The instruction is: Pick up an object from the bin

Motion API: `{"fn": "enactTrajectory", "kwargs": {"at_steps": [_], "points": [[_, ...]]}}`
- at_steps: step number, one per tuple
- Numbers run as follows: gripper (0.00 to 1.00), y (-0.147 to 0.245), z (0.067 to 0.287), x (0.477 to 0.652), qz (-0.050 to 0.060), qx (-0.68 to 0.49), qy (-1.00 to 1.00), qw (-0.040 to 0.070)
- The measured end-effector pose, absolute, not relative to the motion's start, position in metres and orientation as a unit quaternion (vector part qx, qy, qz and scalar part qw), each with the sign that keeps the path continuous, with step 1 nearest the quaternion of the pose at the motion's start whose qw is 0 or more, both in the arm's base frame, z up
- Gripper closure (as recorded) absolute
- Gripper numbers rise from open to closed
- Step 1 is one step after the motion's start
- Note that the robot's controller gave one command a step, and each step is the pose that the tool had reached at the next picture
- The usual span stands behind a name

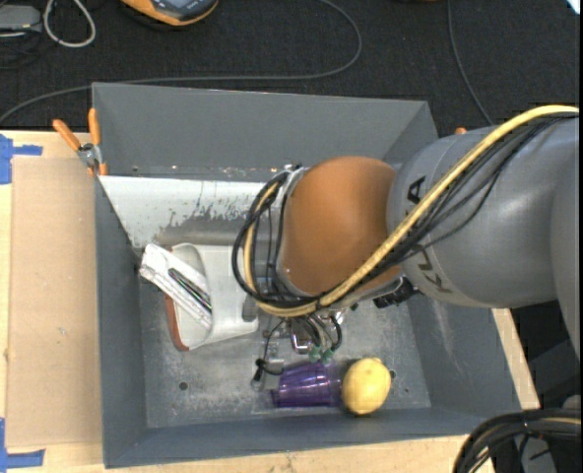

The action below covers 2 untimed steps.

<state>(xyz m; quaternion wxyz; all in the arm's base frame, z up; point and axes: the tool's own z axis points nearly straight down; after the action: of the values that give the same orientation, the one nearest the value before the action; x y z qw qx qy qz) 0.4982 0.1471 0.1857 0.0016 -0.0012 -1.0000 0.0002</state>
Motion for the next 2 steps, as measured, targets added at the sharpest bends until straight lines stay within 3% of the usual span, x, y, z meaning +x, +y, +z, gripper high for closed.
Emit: {"fn": "enactTrajectory", "kwargs": {"at_steps": [1, 2], "points": [[0.0, 0.076, 0.081, 0.494, 0.0, 0.109, -0.994, 0.003], [0.0, 0.057, 0.126, 0.471, -0.001, 0.076, -0.997, -0.001]]}}
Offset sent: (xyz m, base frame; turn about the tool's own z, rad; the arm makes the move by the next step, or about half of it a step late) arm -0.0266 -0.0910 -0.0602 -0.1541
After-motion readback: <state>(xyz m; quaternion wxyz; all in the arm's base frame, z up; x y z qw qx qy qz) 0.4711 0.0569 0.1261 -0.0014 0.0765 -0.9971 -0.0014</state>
